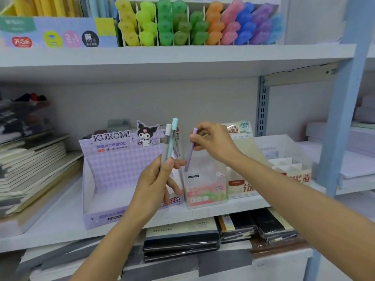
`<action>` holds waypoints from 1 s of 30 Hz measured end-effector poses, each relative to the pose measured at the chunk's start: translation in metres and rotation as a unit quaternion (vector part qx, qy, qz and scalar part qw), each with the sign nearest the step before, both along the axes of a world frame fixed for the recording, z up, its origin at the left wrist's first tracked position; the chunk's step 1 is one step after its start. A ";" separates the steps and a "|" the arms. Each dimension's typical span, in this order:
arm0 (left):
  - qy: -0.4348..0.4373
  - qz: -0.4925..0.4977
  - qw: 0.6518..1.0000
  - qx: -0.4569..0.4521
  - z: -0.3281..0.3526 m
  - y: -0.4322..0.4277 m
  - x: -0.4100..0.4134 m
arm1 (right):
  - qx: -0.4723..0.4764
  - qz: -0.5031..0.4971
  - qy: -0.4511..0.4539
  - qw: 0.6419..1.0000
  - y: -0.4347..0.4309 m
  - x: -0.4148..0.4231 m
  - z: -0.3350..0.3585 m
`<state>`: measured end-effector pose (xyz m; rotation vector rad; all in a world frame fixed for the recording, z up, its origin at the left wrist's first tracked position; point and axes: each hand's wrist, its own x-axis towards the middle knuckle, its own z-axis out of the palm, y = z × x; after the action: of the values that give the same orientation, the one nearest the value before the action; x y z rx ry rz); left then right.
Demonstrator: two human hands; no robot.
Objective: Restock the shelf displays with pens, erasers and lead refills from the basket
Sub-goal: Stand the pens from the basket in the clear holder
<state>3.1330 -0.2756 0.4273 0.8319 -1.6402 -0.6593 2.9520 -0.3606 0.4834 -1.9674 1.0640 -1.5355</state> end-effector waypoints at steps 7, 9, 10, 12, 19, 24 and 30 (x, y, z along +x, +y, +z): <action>-0.002 -0.017 1.000 0.008 0.004 -0.003 0.001 | -0.005 -0.014 0.031 0.999 -0.010 0.003 0.006; 0.000 -0.018 1.000 0.011 0.004 -0.003 0.001 | -0.015 -0.021 0.003 1.000 -0.012 0.002 0.012; 0.003 -0.017 1.000 0.013 0.004 -0.004 0.002 | -0.018 -0.022 -0.005 1.000 -0.013 0.000 0.015; 0.006 -0.015 1.000 0.017 0.003 -0.005 0.002 | -0.015 -0.020 0.012 1.000 -0.014 -0.003 0.017; 0.011 -0.018 0.999 0.026 0.003 -0.006 0.001 | 0.007 -0.005 0.061 0.998 -0.015 0.003 0.003; 0.017 -0.025 0.999 0.045 0.005 -0.006 0.003 | 0.022 -0.016 0.144 0.989 -0.016 0.008 0.010; 0.024 -0.040 0.997 0.068 0.007 -0.006 0.005 | -0.024 -0.059 0.138 0.988 -0.022 0.012 0.014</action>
<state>3.1379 -0.2817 0.4341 0.8444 -1.6054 -0.8492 2.9636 -0.3823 0.4978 -2.2341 1.2849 -1.3843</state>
